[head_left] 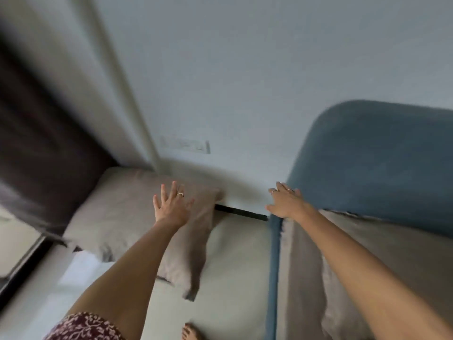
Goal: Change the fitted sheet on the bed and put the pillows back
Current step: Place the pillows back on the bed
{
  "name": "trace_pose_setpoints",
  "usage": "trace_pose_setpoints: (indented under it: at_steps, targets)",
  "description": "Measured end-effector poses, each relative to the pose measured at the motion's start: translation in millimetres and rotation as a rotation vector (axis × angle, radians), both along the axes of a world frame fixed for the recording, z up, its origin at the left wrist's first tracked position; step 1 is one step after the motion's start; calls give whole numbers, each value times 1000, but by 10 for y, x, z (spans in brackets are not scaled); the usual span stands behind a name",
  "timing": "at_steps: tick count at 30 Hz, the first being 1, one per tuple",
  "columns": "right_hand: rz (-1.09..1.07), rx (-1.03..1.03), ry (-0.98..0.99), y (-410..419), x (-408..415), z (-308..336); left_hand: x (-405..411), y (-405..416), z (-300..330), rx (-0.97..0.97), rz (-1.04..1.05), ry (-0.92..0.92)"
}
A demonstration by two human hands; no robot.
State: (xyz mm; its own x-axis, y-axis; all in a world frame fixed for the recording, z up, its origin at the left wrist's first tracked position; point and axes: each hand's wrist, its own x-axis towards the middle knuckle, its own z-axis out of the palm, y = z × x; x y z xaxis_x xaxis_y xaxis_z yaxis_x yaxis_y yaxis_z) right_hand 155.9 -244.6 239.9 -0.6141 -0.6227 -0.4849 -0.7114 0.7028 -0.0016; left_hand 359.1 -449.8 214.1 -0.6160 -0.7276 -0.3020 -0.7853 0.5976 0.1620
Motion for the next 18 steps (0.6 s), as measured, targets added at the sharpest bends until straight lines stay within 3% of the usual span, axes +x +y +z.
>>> trace_pose_setpoints:
  at_steps: [9,15,18]
  targets:
    - [288,-8,-182,-2211,943,44,1584,-1259,-111,64,482,0]
    - [415,44,-201,-3149,1160,-131,1931,-1668,-350,282,903,147]
    - [419,85,-241,-3536,1060,-347,1879,-1767,-519,443,1102,358]
